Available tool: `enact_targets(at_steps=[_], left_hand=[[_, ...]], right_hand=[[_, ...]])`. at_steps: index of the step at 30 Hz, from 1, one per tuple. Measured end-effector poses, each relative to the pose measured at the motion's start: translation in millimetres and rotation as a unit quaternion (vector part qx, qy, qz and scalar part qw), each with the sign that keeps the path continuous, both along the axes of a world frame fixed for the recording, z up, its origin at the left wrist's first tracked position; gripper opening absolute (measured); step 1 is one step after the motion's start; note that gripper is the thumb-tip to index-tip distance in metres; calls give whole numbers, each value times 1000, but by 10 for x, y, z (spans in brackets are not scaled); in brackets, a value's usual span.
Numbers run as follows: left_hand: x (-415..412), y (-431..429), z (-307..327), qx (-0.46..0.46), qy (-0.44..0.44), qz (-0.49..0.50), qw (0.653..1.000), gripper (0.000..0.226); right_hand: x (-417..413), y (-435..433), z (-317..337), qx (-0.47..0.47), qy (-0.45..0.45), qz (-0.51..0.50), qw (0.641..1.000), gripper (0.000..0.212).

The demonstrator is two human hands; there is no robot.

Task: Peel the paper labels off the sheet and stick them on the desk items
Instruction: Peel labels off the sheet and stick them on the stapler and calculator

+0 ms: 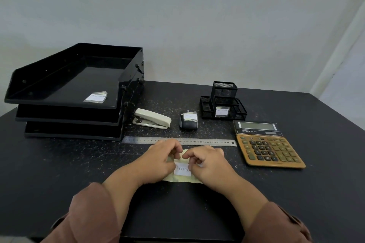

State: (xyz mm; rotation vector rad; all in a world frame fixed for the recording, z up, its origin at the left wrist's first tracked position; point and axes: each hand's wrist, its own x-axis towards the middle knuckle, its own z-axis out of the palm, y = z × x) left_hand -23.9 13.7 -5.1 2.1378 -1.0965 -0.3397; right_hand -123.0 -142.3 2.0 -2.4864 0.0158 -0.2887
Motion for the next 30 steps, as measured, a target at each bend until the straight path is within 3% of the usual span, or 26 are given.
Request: enact_targets(at_steps=[6,9,12,15,19,25,30], left_hand=[[-17,4,1,-20,8,3,1000,44],[4,7,32,-89,14,45,995,46],[57,1,100,-186,49,129,973,38],[160,2,188,-224,146,150,952,8],[308,17,238,-202,211,115,949,11],[590,33,300,-196,143,214,946,20],[826,9,363,-138,37,274,951,21]], right_hand=[[-32,-8,58,88,-15,-45,995,23],[-37,-1,151,207,-35,-52,976,26],[0,-20,253,239,-45,-57,968,26],[116,-22,366,229,-40,-47,971,21],[391,29,469,186,-34,-50,981,21],[870,118,511,132,-50,-62,988,23],[1247,157,503,93,-26,-79,992,19]])
